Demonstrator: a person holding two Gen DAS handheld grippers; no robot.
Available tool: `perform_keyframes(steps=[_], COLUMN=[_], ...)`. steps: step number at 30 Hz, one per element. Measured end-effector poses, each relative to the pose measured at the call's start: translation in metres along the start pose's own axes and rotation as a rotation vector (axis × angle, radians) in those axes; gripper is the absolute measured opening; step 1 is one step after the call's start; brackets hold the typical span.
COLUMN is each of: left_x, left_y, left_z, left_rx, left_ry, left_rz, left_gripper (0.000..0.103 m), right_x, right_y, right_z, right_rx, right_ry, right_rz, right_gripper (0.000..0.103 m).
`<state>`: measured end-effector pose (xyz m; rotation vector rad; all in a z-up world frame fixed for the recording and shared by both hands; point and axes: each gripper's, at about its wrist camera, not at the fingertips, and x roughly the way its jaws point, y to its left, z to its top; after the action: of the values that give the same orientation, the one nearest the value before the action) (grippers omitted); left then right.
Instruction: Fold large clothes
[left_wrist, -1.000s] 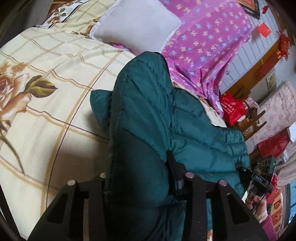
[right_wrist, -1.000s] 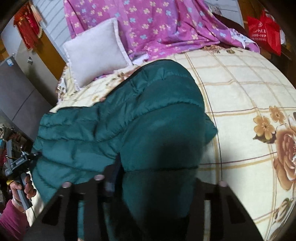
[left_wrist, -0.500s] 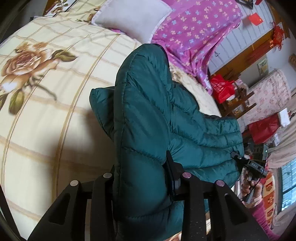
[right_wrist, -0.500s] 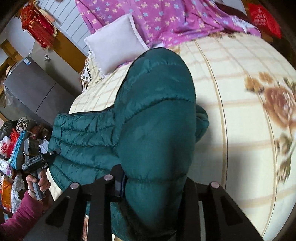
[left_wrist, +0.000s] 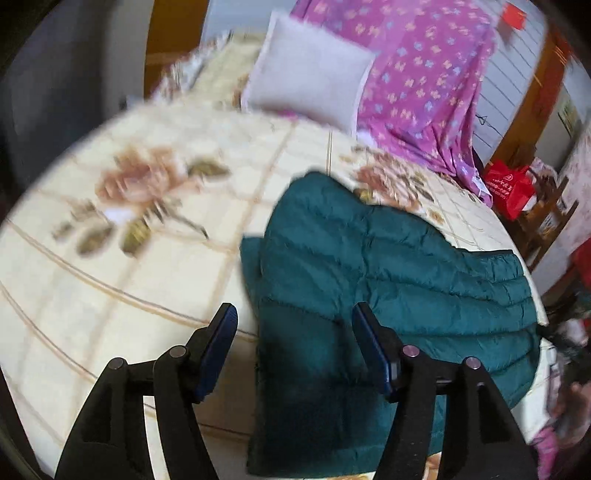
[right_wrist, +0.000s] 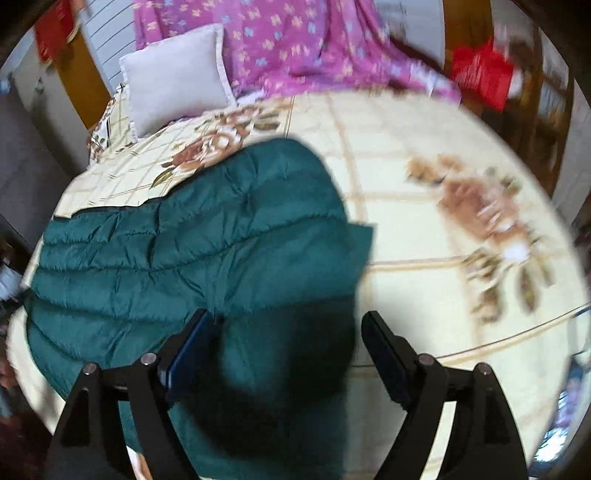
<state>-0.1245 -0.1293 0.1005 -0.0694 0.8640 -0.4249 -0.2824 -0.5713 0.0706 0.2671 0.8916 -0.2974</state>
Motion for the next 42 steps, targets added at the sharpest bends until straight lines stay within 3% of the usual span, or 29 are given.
perform_keyframes(steps=[5,9,14,24,34,42], left_x=[-0.023,-0.028,-0.026,-0.023,-0.030,-0.033], left_y=[-0.030,-0.054,-0.074,-0.100,-0.114,-0.118], left_z=[-0.013,-0.031,-0.053,-0.083,-0.097,-0.099], left_rx=[0.107,0.162,0.166,0.166,0.197,0.197], left_ry=[-0.068,-0.084,-0.071,-0.084,-0.136,-0.149], left_rz=[0.086,0.098,0.094,0.113,0.171,0.171], left_gripper=[0.044,0.044,0.044,0.044,0.044,0.044], right_x=[-0.039,-0.050,-0.050,-0.041,-0.045,-0.048], right_y=[0.029,0.062,0.093,0.128,0.136,0.141], right_z=[-0.010,-0.025,-0.047,-0.074,-0.085,-0.091], right_rx=[-0.032,-0.044,-0.060,-0.089,-0.079,-0.082], right_ry=[-0.068,-0.091,-0.112,-0.144,-0.187,-0.198], right_rz=[0.058,0.128,0.150,0.103,0.058,0.059], right_gripper=[0.085,0.086,0.086,0.089,0.093,0.093])
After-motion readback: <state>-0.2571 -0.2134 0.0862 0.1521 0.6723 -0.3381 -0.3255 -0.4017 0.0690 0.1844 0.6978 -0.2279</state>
